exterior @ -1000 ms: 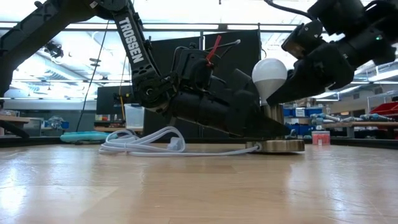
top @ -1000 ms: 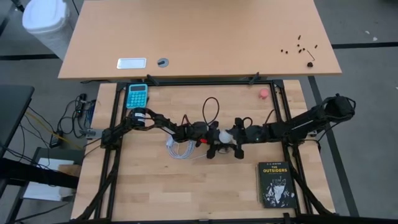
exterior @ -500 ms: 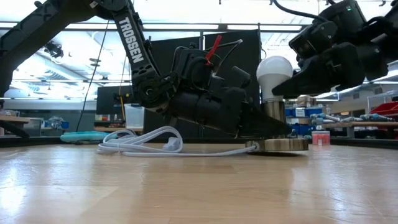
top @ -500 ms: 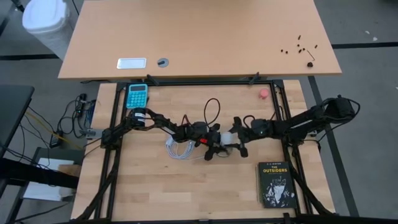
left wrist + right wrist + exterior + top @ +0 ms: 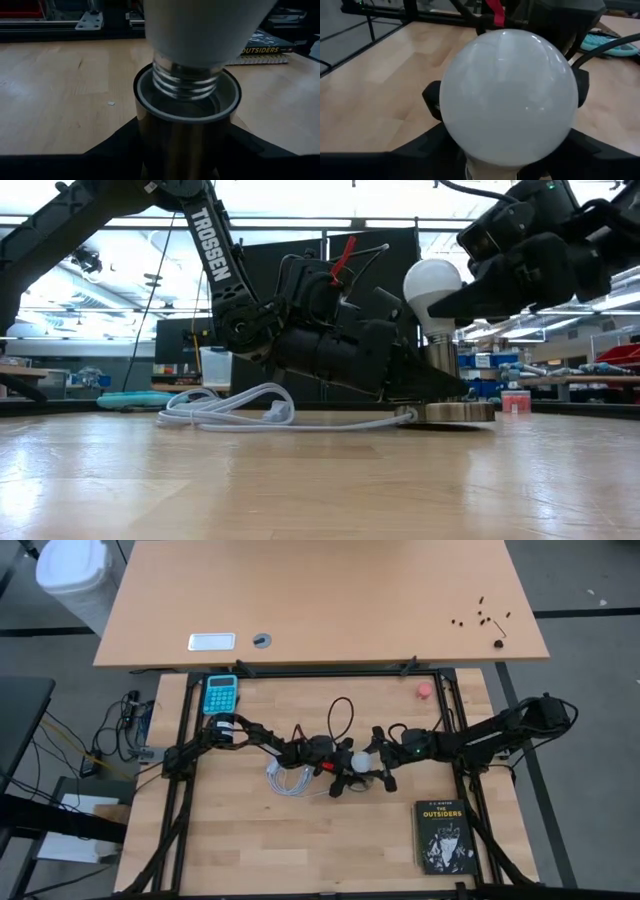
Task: Screw lightbulb
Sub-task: Insert the lightbulb into the lamp
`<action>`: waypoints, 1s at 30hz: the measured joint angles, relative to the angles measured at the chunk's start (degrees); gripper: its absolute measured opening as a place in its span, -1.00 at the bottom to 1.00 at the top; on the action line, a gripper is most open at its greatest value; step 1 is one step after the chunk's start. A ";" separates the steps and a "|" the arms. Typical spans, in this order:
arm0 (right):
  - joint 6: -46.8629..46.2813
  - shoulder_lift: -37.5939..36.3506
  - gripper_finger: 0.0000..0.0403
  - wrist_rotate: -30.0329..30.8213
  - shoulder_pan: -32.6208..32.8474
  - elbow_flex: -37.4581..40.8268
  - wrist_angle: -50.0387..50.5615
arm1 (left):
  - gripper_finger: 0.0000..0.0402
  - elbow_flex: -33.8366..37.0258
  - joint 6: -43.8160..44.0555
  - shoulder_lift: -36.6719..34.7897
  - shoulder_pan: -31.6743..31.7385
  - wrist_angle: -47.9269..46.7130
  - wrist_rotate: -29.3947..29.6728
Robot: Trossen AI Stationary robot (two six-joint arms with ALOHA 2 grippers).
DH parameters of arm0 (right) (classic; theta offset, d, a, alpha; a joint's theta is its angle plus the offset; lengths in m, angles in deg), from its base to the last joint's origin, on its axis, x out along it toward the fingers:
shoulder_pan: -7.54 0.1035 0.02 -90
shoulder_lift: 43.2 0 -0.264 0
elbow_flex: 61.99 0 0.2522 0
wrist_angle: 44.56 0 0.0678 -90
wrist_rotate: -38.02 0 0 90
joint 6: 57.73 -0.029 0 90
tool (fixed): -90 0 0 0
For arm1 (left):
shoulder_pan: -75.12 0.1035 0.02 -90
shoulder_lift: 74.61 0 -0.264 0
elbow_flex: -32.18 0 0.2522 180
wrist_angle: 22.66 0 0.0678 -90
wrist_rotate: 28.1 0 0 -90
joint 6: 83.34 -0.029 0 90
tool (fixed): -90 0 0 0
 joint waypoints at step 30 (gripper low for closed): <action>-6.19 5.49 0.13 11.72 3.71 -0.04 -1.60 | -0.04 0.03 1.95 0.01 -0.02 -0.52 9.02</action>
